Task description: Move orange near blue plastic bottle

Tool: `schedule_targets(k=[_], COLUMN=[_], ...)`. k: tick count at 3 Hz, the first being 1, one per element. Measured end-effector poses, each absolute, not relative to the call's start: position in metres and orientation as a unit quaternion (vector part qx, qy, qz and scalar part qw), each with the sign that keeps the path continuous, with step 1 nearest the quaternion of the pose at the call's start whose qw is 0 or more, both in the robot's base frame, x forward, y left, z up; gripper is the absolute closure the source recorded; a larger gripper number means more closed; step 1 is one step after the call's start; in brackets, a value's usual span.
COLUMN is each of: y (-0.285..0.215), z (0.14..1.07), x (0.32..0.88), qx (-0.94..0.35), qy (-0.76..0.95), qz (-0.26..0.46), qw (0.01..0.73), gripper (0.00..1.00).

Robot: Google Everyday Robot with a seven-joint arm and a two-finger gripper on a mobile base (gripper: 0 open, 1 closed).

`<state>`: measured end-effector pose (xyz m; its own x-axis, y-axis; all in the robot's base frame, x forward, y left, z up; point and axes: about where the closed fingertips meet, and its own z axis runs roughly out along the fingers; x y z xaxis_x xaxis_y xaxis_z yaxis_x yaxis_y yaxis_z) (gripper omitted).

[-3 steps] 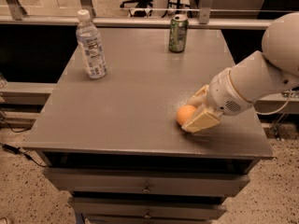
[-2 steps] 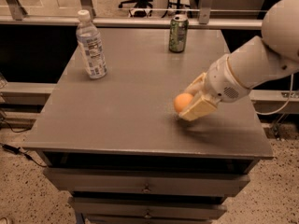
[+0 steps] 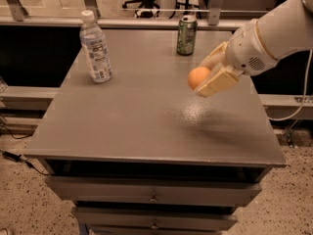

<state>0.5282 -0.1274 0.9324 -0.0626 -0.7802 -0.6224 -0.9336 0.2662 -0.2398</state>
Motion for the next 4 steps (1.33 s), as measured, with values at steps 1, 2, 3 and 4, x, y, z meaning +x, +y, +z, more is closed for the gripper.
schedule_targets(k=[1,2,3,4], y=[-0.127,-0.115,-0.094,-0.065], z=[0.932,0.929,0.928,0.913], x=[0.529,0.559,0.611,0.65], qx=[-0.595,-0.576,-0.559,-0.542], qy=[0.72,0.726,0.722,0.72], qz=[0.113,0.114,0.122,0.143], qw=[0.339,0.359,0.39,0.409], gripper=[1.0,1.0,1.0,1.0])
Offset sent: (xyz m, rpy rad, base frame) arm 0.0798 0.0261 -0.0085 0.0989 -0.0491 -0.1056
